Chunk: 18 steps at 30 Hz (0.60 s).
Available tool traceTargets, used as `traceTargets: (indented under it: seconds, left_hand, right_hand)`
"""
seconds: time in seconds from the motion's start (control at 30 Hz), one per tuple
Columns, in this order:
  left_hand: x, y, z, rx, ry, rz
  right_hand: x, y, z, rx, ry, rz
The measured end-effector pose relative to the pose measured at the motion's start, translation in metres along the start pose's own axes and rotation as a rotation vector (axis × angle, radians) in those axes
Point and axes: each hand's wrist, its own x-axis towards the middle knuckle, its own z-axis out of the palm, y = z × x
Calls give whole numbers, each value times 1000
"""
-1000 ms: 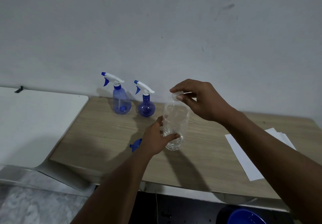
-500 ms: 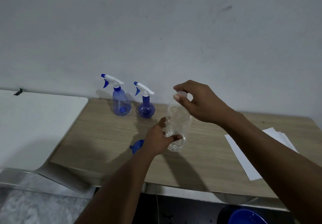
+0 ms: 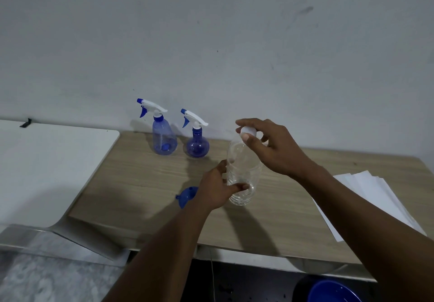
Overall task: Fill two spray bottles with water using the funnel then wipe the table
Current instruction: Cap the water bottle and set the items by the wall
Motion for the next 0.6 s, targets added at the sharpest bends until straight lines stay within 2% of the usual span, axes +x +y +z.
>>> traceTargets:
  seconds: [0.27, 0.47, 0.6]
  left_hand:
    - [0, 2, 1, 9, -37, 13]
    - [-3, 2, -1, 9, -39, -3]
    - [-5, 6, -2, 44, -69, 12]
  right_hand:
    - [-1, 3, 13, 125, 144, 115]
    - [-8, 1, 10, 134, 88, 13]
    - [-7, 1, 7, 147, 102, 44]
